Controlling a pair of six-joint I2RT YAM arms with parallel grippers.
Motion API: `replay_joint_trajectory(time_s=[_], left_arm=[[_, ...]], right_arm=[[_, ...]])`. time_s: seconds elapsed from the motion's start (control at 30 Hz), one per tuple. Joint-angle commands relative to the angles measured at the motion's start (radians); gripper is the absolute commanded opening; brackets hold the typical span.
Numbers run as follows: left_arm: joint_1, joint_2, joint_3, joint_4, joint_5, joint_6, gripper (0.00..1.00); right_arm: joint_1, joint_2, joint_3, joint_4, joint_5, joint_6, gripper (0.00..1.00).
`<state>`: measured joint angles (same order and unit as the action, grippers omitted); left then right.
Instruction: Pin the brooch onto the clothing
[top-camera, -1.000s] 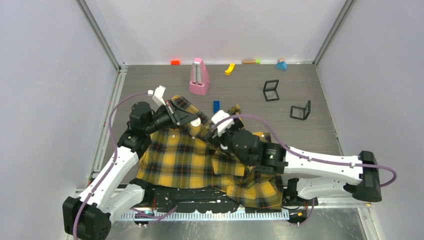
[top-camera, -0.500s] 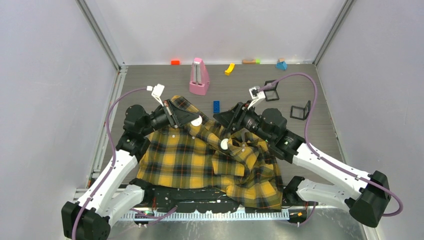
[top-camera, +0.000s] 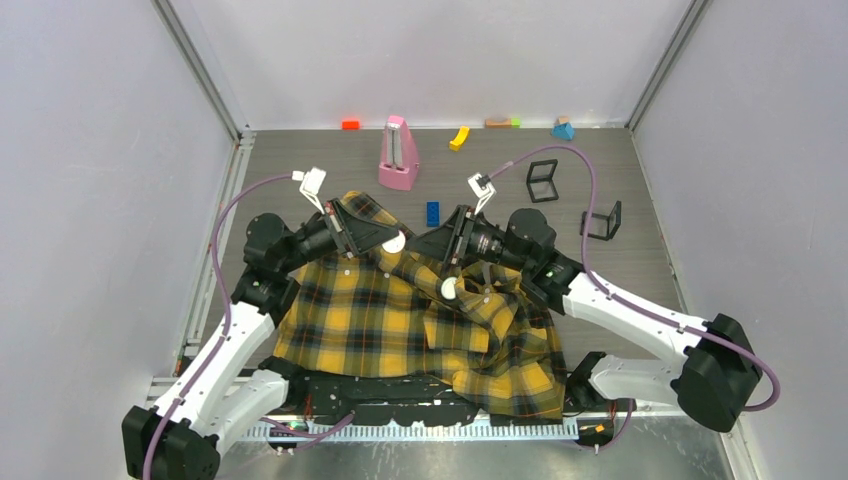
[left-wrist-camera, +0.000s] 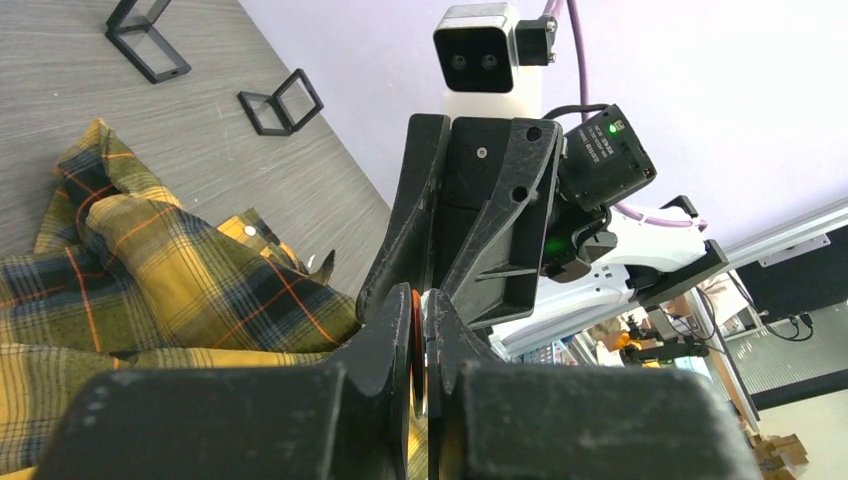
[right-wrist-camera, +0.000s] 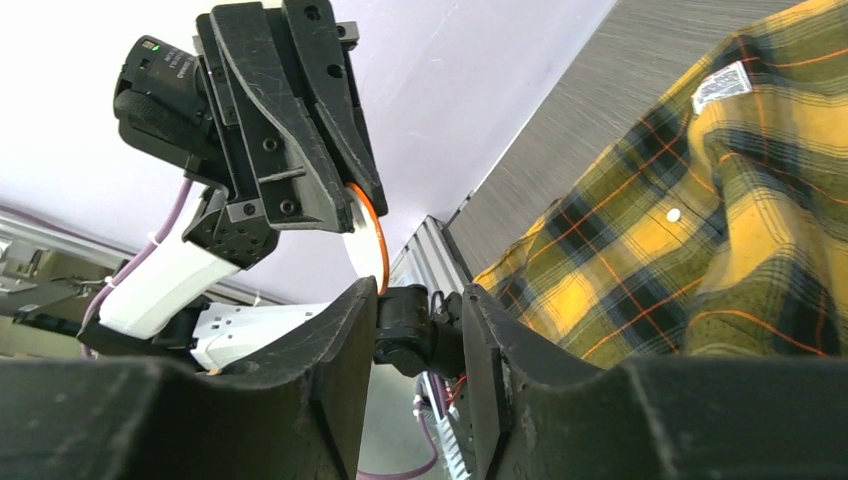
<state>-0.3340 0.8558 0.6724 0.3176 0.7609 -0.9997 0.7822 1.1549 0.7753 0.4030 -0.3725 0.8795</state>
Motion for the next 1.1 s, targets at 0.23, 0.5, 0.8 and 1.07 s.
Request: replay_joint_trajectory(time_s=[0.23,0.5,0.8,1.07], left_arm=[[-0.021,-0.011,0.001,0.085,0.034,-0.018,0.0],[-0.033,0.003,0.006,0.091,0.059,-0.017,0.0],[-0.033,0.001,0.009,0.045,0.057,0.005,0.56],[-0.033,0.007,0.009,0.044,0.052,0.001,0.39]], right_arm=[[-0.005,0.043,0.053,0.186,-0.073,0.072,0.35],[-0.005,0.059,0.051,0.217,-0.067,0.083,0.16],[-0.059,-0.025,-0.011,0.2,-0.019,0.089,0.01],[-0.074,-0.058,-0.005,0.138,-0.041,0.058,0.01]])
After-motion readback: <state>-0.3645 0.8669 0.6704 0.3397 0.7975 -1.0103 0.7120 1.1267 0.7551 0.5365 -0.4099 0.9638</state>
